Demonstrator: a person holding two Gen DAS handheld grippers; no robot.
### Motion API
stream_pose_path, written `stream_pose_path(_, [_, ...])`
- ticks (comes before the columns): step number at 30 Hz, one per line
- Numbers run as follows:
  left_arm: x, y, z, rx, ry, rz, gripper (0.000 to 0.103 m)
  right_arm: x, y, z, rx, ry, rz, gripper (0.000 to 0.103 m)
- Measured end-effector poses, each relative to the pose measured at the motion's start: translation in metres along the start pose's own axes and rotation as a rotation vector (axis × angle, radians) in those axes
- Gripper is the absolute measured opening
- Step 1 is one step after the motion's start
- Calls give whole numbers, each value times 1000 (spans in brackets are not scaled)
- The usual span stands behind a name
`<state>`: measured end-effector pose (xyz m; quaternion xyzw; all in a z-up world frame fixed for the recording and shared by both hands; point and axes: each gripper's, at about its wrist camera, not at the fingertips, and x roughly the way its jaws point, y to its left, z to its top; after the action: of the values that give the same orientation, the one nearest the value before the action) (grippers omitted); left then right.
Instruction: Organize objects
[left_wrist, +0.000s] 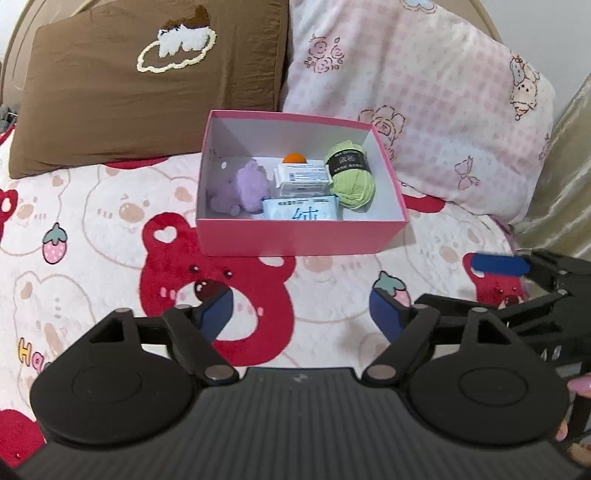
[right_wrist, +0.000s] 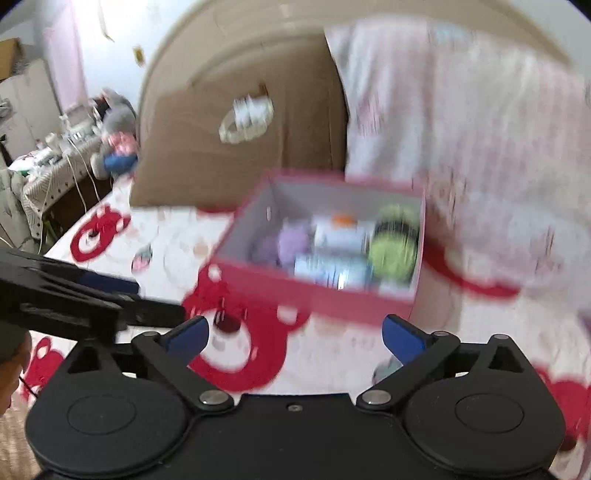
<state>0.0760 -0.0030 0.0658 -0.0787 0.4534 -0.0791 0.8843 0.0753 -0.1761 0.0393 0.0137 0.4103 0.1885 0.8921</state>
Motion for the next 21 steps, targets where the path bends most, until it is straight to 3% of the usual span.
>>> stream_pose_path(4, [1, 7, -2, -16, -3, -12, 103, 13, -13, -5, 98, 78, 34, 103])
stream_pose_path(9, [3, 8, -5, -5, 2, 64, 103, 18, -18, -9, 144, 85, 15, 103])
stream_pose_path(21, [15, 21, -9, -55, 41, 83, 103, 17, -15, -8, 95, 21, -102, 103])
